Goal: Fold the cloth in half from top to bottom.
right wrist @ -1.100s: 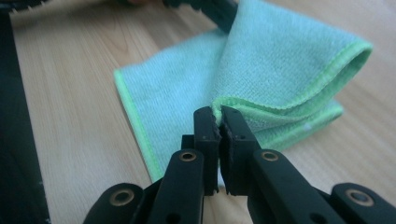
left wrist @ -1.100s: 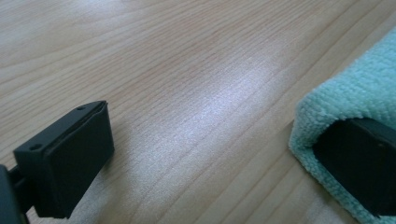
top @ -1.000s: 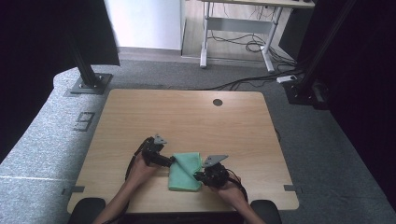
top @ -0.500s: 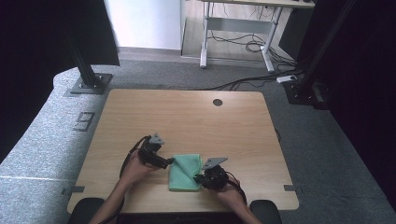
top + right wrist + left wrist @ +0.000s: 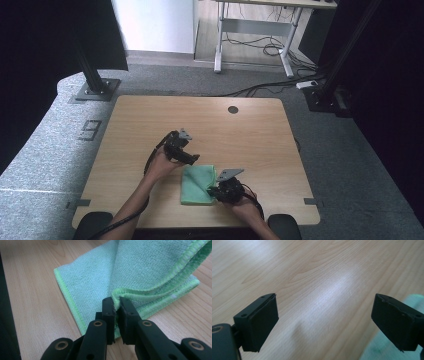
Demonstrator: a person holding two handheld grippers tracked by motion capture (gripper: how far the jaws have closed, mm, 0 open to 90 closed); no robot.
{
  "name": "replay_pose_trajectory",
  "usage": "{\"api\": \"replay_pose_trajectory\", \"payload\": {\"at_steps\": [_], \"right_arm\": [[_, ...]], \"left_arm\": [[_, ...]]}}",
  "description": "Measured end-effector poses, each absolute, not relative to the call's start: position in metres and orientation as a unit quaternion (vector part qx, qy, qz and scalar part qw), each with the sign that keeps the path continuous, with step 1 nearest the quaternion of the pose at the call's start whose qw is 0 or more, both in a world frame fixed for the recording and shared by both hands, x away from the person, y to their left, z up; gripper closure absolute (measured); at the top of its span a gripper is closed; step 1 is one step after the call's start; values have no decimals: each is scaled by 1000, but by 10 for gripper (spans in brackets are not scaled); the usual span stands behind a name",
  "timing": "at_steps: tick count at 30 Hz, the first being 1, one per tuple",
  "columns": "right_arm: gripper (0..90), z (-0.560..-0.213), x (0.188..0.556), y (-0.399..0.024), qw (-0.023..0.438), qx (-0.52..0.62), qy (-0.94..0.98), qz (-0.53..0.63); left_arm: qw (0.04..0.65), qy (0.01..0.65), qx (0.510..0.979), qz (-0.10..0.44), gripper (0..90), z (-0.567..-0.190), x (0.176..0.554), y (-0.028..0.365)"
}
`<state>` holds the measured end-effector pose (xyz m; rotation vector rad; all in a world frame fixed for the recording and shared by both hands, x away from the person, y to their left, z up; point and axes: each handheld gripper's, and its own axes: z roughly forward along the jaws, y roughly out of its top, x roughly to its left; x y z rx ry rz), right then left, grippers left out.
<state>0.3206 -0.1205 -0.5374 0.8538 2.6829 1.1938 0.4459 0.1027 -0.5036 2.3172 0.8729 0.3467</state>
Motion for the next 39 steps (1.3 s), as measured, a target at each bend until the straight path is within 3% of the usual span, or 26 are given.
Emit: {"api": "replay_pose_trajectory", "payload": {"at_steps": [9, 27, 34, 39], "right_arm": [[792, -538, 321, -121, 39, 278, 875, 394], [686, -525, 310, -133, 56, 278, 871, 401], [679, -523, 311, -140, 57, 285, 866, 407], [627, -522, 308, -139, 53, 281, 867, 407]], "left_arm": [[292, 322, 895, 103, 73, -521, 440, 97], [336, 324, 882, 61, 85, -513, 402, 132], [340, 314, 884, 60, 85, -511, 395, 132], [343, 307, 886, 60, 84, -507, 387, 134]]}}
